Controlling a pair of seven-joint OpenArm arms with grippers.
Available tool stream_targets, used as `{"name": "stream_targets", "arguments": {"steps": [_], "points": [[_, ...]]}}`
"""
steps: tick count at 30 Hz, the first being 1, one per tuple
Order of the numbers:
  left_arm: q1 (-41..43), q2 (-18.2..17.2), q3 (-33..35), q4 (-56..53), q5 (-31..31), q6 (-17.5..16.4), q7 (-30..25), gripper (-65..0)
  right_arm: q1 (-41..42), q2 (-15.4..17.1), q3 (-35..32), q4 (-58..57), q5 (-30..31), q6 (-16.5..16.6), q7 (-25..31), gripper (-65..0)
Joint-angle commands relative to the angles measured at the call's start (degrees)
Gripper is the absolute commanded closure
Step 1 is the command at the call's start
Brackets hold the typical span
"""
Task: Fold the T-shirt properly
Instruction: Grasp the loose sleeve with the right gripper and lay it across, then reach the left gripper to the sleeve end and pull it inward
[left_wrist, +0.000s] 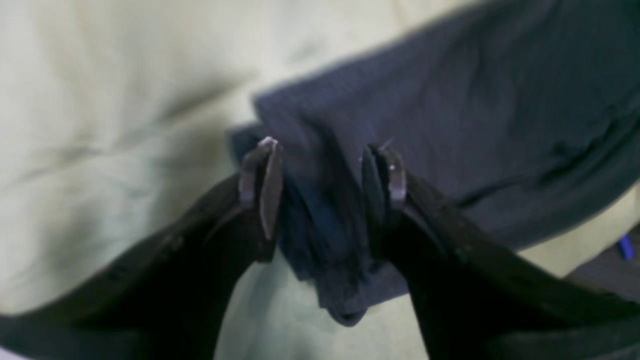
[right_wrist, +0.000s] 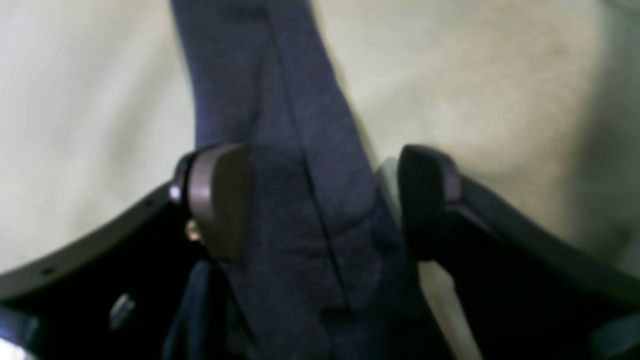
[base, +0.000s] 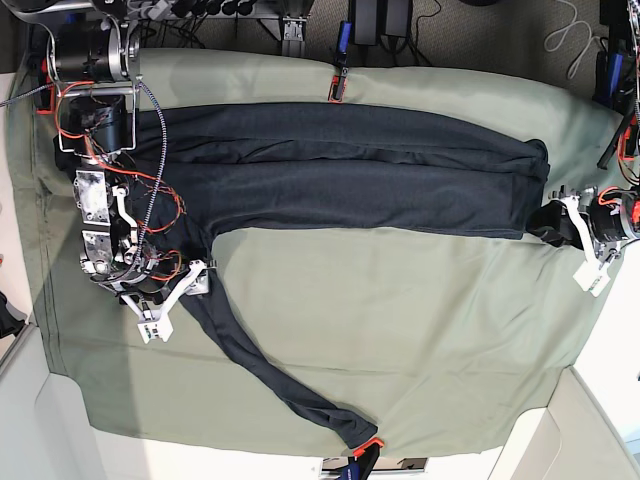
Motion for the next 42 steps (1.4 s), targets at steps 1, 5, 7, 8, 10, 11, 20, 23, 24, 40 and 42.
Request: {"name": "stream_targets", "arguments": {"steps": [1, 5, 7, 8, 10, 11, 20, 23, 24, 40, 42], "points": [[-0.9, -1.5, -1.4, 0.7, -1.1, -0.1, -0.9, -29.1, 1.5, -0.4, -0.2, 0.8, 0.3, 0.1, 0.4, -44.9], [-0.9, -1.4, -2.3, 0.7, -1.1, -0.1, -0.7, -29.1, 1.5, -2.1, -0.1, 1.3, 0.3, 0.1, 0.4, -40.9], [-0.8, -1.4, -2.3, 0.7, -1.1, -0.1, -0.7, -29.1, 1.5, -2.8, -0.1, 1.5, 0.3, 0.0, 0.0, -29.5], [-0.8, -1.4, -2.3, 0.7, -1.1, -0.1, -0.7, -29.1, 1.5, -3.0, -0.1, 1.6, 0.2, 0.0, -0.3, -21.7], [-0.8, -1.4, -2.3, 0.7, -1.4, -0.1, -0.7, -29.1, 1.5, -3.4, -0.1, 1.8, 0.2, 0.1, -1.0, -3.9], [-0.8, -1.4, -2.3, 0.7, -2.0, -0.1, -0.7, -29.1, 1.5, -3.6, -0.1, 1.9, 0.2, 0.3, -1.4, 0.0], [-1.3, -1.2, -3.5, 0.7, -6.3, -0.1, -0.7, -29.1, -4.0, -3.8, -0.1, 17.9, 11.4, 9.3, -10.6, 0.0], [-1.3, -0.5, -5.5, 1.1, -7.6, -0.1, -0.7, -29.1, -11.2, -3.8, -0.1, 30.7, 17.5, 12.2, -13.8, 0.0], [-1.3, -0.1, -6.2, 1.4, -7.9, -0.1, -0.7, -29.1, -13.8, -3.5, -0.2, 34.7, 19.2, 12.4, -15.0, 0.0], [-5.1, 15.3, -2.4, 10.3, 6.6, -0.1, -10.6, -33.6, -37.2, -0.8, 0.7, 54.9, 24.0, 13.7, -14.6, -44.9], [-8.9, 18.3, 1.6, 7.4, 10.4, -0.1, -12.0, -39.1, -37.2, -0.8, 2.4, 55.3, 23.8, 13.7, -14.3, -44.9]]}}
